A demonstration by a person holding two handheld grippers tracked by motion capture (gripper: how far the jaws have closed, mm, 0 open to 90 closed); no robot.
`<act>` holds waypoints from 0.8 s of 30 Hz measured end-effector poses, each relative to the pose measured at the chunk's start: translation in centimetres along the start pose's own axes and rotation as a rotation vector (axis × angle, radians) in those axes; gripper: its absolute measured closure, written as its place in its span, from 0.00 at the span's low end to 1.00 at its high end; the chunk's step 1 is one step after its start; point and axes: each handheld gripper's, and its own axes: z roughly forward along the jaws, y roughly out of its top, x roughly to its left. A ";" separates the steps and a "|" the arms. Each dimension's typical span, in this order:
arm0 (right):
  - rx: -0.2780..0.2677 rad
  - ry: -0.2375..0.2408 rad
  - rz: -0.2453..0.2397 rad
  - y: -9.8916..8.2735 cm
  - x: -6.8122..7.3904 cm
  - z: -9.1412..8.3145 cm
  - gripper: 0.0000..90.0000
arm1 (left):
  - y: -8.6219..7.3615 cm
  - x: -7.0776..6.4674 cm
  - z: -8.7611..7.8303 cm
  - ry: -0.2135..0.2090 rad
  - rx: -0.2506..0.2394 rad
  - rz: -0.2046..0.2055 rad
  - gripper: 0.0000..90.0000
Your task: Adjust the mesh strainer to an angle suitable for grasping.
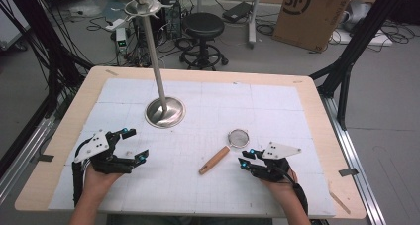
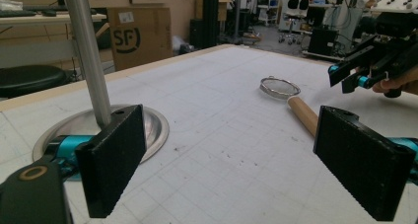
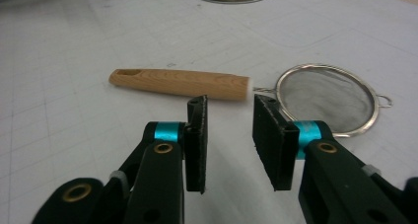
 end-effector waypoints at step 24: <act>0.157 0.115 -0.112 2.7 3.3 5.8 0.99 | 0.3 0.2 -0.6 0.006 -0.011 -0.004 0.15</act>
